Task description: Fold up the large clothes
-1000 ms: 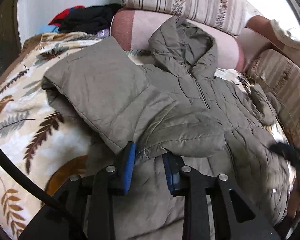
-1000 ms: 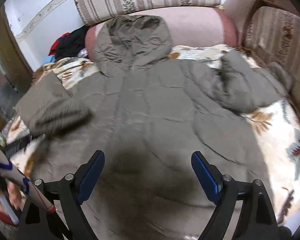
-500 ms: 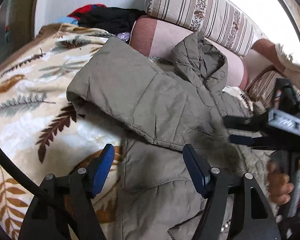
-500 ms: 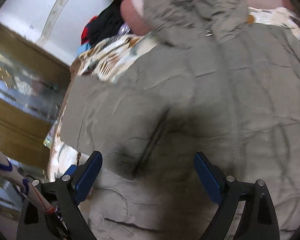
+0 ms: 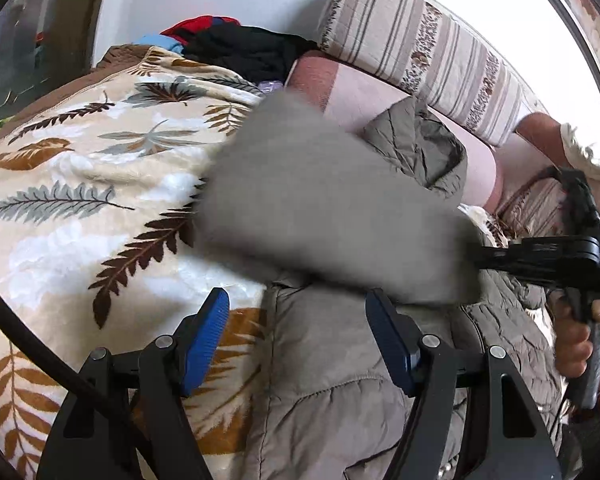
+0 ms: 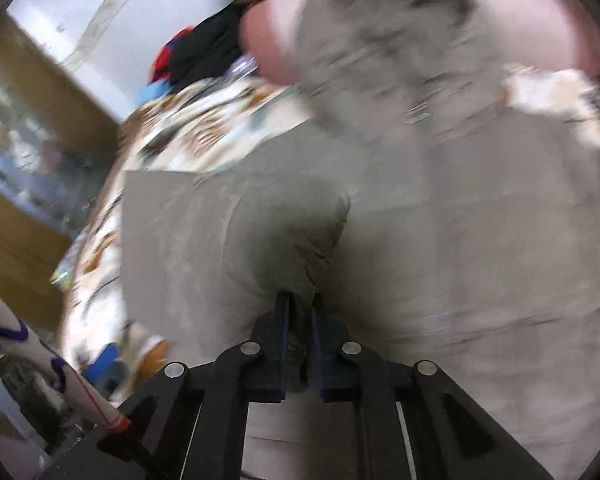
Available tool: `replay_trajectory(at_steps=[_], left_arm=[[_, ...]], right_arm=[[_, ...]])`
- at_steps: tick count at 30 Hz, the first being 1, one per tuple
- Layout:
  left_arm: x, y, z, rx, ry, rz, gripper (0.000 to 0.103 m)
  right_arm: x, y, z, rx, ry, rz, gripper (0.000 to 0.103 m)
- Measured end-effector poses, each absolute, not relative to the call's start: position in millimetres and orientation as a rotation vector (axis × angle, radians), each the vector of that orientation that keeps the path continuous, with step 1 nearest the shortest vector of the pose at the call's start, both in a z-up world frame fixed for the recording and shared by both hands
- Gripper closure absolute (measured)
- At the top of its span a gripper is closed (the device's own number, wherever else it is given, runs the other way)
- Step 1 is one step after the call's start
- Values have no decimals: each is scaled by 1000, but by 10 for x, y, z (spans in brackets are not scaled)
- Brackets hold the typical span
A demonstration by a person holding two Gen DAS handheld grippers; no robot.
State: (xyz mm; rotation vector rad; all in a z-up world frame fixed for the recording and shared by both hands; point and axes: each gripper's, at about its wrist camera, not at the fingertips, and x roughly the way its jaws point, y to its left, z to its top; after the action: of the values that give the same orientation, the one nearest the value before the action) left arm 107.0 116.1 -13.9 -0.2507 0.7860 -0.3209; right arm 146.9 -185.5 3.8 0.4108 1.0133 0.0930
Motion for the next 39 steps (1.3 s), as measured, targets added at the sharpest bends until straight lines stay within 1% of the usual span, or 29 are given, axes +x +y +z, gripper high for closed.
replay_trajectory(at_steps=[3,6,10,15,17,18,20,22,23,24,25,26,27,28,31,33,34,38,39], left_arm=[[1113,1151,-199,-245,812,-303,33],[1157,1123,-283,-240,846,-291,33],[1207,1065,-394,-225,890,-280,33],[1267,1020,-517,-214,938,-273,33],[1283,1009,-539,-213,945,-270,33],[1287,997,-544,-207,945,-266,33],[1282,971,-542,-189,941,-254,33],[1237,939,-505,-164,925,-234,33],[1194,920,-468,-150,912,-220,33],[1159,903,-428,-138,902,-208,33],[1098,873,-372,-120,890,-192,33],[1048,838,-323,-105,882,-178,33],[974,794,-255,-90,874,-165,33],[895,750,-183,-80,868,-159,33],[649,625,13,-72,851,-156,33],[476,540,101,-106,847,-169,26],[397,489,126,-119,841,-171,25],[204,242,154,-56,828,-161,25],[166,175,166,-40,830,-164,25]], right_arm=[[1394,-2400,198,371,975,-74,94],[1401,-2866,220,339,965,-226,95],[1488,-3190,3,287,1005,-359,95],[1564,-3396,-345,325,1057,-390,95],[1614,-3422,-464,335,1058,-384,93],[1629,-3430,-508,335,1058,-380,89],[1655,-3439,-553,340,1056,-377,87],[1634,-3457,-533,320,1048,-393,71],[1585,-3454,-488,308,1038,-392,69],[1518,-3453,-404,302,1016,-379,64],[1440,-3472,-322,306,991,-362,56],[1327,-3475,-223,312,960,-347,51],[1202,-3488,-118,315,928,-337,40],[1109,-3501,-49,313,904,-333,33],[645,-3696,231,289,812,-329,27],[378,-3925,316,264,784,-364,23],[260,-4085,338,263,784,-388,22],[-178,-4853,308,334,801,-541,22],[-261,-5049,279,368,803,-566,25]])
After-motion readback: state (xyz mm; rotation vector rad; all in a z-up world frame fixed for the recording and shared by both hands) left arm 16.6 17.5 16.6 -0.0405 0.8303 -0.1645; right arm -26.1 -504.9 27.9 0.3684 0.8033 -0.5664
